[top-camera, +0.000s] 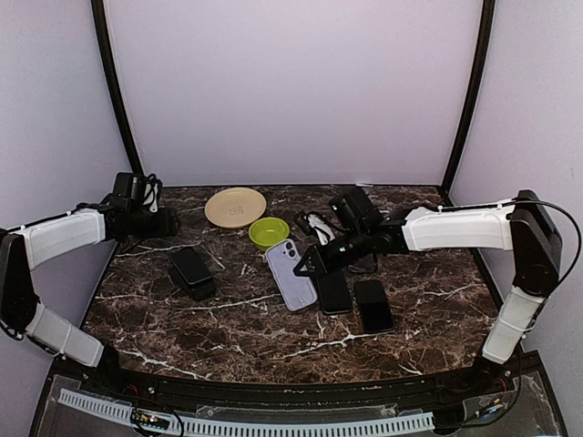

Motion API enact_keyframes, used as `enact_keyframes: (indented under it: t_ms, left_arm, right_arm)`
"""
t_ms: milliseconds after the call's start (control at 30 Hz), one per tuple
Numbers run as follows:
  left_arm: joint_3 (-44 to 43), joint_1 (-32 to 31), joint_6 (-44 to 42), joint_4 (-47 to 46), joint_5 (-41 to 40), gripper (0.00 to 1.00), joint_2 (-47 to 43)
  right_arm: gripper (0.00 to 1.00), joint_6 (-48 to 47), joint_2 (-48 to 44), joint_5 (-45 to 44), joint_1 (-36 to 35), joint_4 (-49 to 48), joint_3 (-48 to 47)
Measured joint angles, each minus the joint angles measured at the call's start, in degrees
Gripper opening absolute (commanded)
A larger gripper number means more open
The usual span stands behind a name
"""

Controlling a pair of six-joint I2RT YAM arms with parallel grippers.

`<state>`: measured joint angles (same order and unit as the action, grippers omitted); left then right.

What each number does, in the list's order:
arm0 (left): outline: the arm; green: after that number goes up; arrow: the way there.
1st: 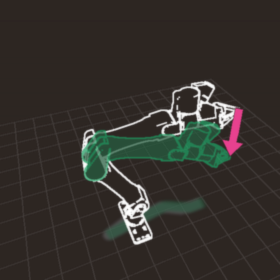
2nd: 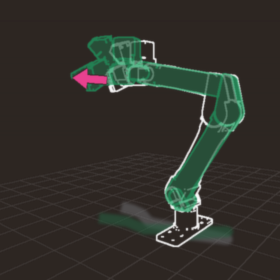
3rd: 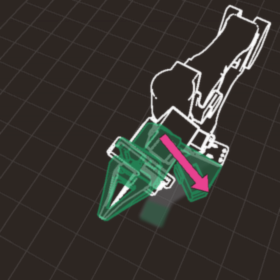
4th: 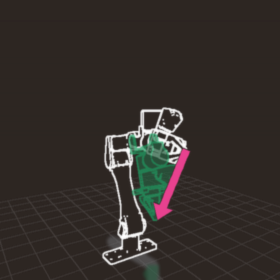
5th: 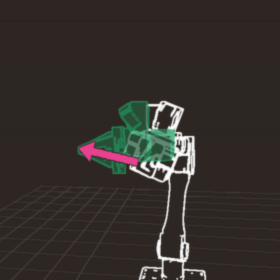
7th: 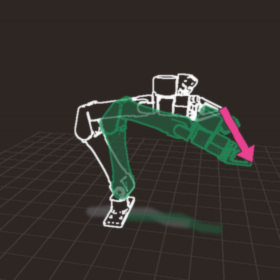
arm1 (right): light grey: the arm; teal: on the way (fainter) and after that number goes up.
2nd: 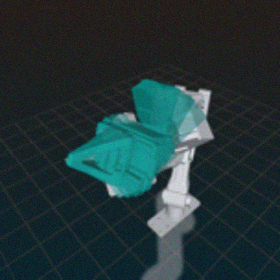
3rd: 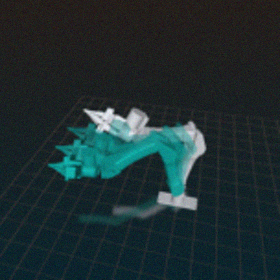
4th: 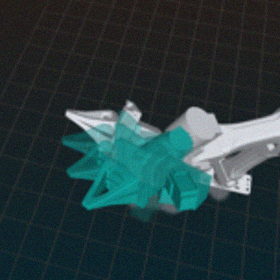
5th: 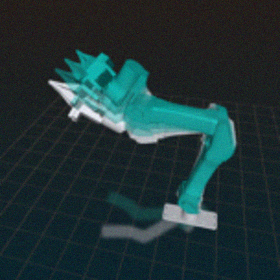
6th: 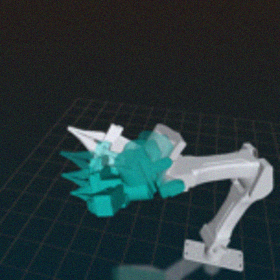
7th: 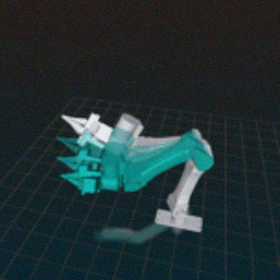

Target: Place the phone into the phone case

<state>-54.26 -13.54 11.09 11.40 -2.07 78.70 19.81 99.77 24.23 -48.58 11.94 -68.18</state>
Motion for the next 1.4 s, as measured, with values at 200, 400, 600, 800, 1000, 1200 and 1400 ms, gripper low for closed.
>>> enact_keyframes:
  t_ms: [200,400,600,800,1000,1200,1400]
  left_arm:
    - [12.37,15.04,18.49,-5.88,12.92,0.38,1.57]
    - [15.39,13.07,26.53,-9.64,20.11,0.5,1.77]
    - [17.42,7.45,30.08,-11.04,21.53,0.59,-2.45]
    - [15.74,7.67,29.81,-9.68,19.56,0.66,2.27]
    - [12.24,11.37,29.11,-9.4,18.75,0.67,4.26]
    - [8.98,15.47,28.57,-10.75,20.79,0.64,11.65]
    - [8.07,15.56,27.82,-11.74,23.98,0.59,16.92]
  right_arm:
    - [0.0,-0.44,-0.02,-0.98,0.0,1.84,0.17]
    - [0.0,-1.16,-0.02,-1.95,0.0,2.84,0.17]
    - [0.0,-1.42,-0.02,-2.03,0.0,3.13,0.17]
    - [0.0,-1.33,0.15,-0.87,0.0,3.54,0.13]
    - [0.02,0.74,1.95,1.92,-0.39,3.23,1.14]
    - [0.37,2.84,5.31,4.15,-1.97,4.31,2.16]
    - [0.64,3.1,7.98,-3.41,-2.4,11.21,-1.64]
